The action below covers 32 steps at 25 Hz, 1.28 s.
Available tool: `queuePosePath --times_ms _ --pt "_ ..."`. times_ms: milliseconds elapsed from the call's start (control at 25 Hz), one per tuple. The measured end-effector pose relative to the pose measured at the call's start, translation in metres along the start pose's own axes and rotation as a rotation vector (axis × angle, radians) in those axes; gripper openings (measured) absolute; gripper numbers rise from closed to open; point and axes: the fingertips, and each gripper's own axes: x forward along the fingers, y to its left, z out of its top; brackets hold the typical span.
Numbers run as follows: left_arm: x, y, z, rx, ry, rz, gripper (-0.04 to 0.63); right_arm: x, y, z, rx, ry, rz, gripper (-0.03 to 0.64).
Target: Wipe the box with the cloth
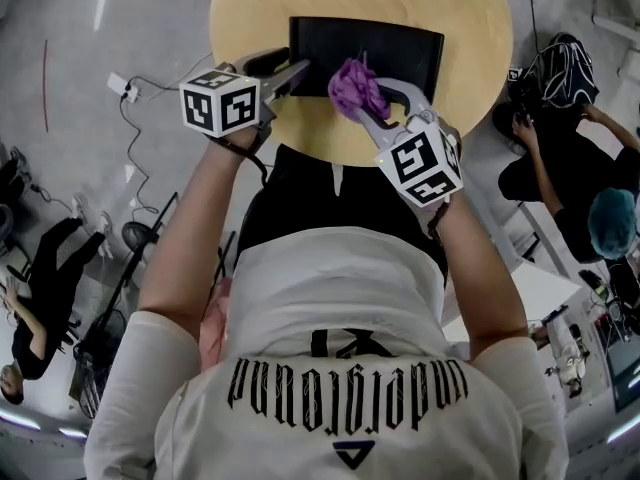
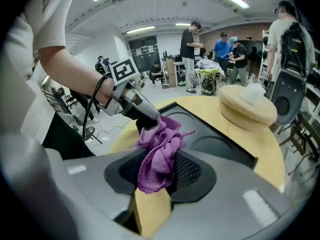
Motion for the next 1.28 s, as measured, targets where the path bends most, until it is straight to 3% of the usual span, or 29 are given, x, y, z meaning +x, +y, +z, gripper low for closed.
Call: queuePosePath --times_ms 360,560,880,1080,1280 --pt "0.0 -0.003 0.002 0.018 0.019 -0.003 0.207 -0.065 -0.054 -0.052 0.02 0.103 -0.127 0.138" --pt "0.0 -0.002 0.004 0.032 0.032 -0.005 0.209 -0.057 -0.072 -0.04 -0.015 0.103 -0.146 0.139" --pt "0.001 0.002 0.001 0.044 0.041 -0.026 0.209 -0.04 -0.138 -0.004 -0.009 0.071 -0.226 0.141" --pt "-0.001 0.0 0.004 0.062 0.05 -0.031 0.21 -0.026 -0.129 0.014 0.028 0.027 -0.184 0.133" --pt "0.001 0.003 0.005 0.061 0.06 -0.043 0.212 0.017 -0.102 0.057 -0.017 -0.005 -0.102 0.133"
